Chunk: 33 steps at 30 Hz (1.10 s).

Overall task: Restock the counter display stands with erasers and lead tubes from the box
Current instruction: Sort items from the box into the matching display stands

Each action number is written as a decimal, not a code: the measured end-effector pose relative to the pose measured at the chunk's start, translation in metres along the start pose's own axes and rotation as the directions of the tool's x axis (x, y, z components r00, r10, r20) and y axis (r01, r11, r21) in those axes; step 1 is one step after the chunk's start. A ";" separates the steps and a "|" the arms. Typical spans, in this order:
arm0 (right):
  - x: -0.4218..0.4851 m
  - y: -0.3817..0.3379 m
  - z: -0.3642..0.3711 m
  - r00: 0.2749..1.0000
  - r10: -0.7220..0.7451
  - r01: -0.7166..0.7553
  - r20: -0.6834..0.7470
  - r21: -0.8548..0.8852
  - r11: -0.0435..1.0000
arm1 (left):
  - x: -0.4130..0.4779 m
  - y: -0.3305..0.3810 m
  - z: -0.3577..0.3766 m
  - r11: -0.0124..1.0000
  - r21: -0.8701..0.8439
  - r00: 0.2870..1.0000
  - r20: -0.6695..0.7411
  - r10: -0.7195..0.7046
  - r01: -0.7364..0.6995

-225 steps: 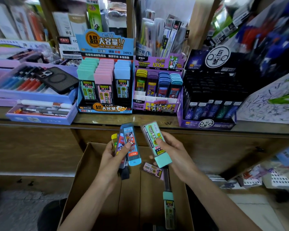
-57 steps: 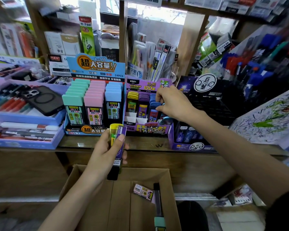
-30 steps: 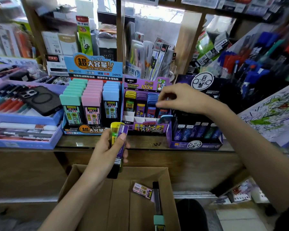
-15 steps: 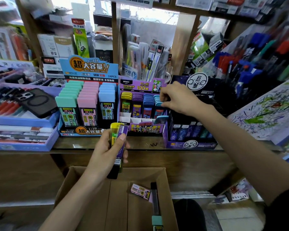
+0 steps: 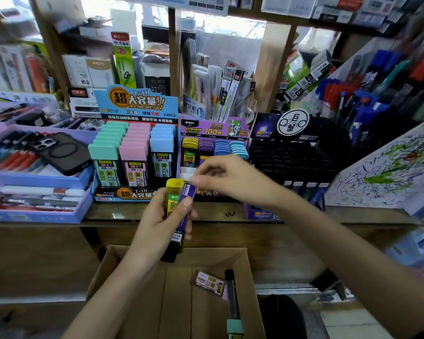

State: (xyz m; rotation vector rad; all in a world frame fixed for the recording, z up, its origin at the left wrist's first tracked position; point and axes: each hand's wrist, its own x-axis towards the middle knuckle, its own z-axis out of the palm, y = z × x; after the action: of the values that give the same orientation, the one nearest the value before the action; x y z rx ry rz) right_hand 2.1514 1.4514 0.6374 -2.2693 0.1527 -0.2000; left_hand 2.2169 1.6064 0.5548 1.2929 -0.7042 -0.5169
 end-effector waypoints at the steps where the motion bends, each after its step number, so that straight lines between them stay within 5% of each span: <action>1: 0.002 0.001 0.010 1.000 0.019 -0.020 0.019 0.073 0.997 | 0.000 0.001 0.000 1.000 -0.004 1.000 -0.002 0.001 -0.001; 9: 0.001 0.021 0.010 0.959 0.156 -0.033 -0.235 0.454 0.890 | -0.003 0.003 -0.015 0.997 -0.069 0.992 -0.117 -0.052 0.045; 14: -0.020 0.036 0.019 0.947 0.258 -0.075 -0.191 0.650 0.756 | 0.002 0.009 -0.019 0.990 -0.140 0.969 -0.248 -0.005 -0.031; 22: -0.055 0.039 0.048 0.988 0.123 -0.145 0.094 0.289 0.946 | 0.011 0.020 -0.011 0.995 -0.063 0.978 -0.201 0.062 -0.076; 29: -0.039 0.021 0.022 0.982 0.011 0.056 -0.190 0.346 0.936 | 0.011 0.019 0.016 0.997 0.040 0.996 -0.043 0.073 -0.072; 33: -0.044 0.028 0.019 0.977 -0.006 0.086 -0.211 0.370 0.925 | 0.013 0.014 0.025 0.997 0.056 0.999 0.005 0.047 -0.047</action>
State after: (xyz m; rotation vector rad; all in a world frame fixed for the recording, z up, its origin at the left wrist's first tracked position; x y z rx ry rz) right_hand 2.1102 1.4549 0.5999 -1.8642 0.1546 -0.4525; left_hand 2.2074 1.5832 0.5743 1.3250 -0.7556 -0.4641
